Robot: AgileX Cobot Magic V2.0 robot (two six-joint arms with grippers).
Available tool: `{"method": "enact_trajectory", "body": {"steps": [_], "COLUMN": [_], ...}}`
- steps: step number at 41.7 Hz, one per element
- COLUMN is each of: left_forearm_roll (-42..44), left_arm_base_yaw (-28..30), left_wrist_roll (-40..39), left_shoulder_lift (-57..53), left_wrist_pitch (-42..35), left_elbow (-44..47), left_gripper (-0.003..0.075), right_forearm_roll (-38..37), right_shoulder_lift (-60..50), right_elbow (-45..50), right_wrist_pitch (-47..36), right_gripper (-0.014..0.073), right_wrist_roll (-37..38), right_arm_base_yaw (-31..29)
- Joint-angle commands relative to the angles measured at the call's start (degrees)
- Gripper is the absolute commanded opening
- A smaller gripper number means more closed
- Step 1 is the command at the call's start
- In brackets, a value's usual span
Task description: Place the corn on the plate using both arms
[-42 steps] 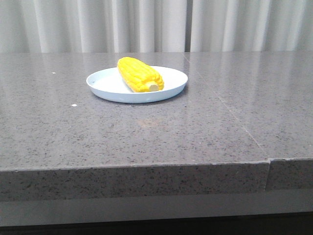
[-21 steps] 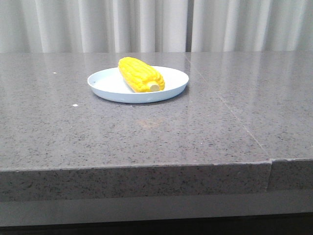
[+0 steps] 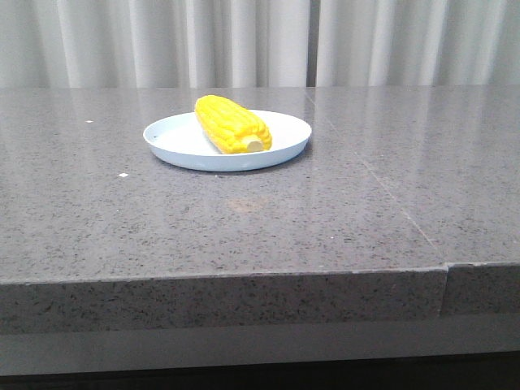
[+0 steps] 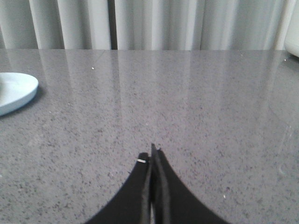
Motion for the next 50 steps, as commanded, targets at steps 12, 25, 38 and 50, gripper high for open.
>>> {"method": "enact_trajectory", "body": {"steps": [12,25,38,50], "left_forearm_roll": [-0.5,-0.5,-0.5,-0.5], "left_arm_base_yaw": [0.1,0.1,0.1,0.1], "left_wrist_roll": [-0.5,-0.5,-0.5,-0.5], "left_shoulder_lift": [-1.1,-1.1,-1.1,-1.1], "left_wrist_pitch": [-4.5,-4.5,-4.5,-4.5], "left_elbow": [0.1,0.1,0.1,0.1], "left_gripper": [-0.0020,-0.0020,-0.0020,-0.0020], "right_forearm_roll": [0.3,0.3,0.3,0.3], "right_shoulder_lift": [-0.9,-0.9,-0.9,-0.9], "right_elbow": [0.4,0.4,0.4,0.4], "right_wrist_pitch": [-7.6,-10.5,-10.4,-10.4], "right_gripper": [-0.0068,-0.0068,-0.0068,-0.0068], "right_wrist_roll": [-0.3,-0.2,-0.2,-0.2], "right_arm_base_yaw": [-0.6,-0.6,-0.6,-0.6]}}
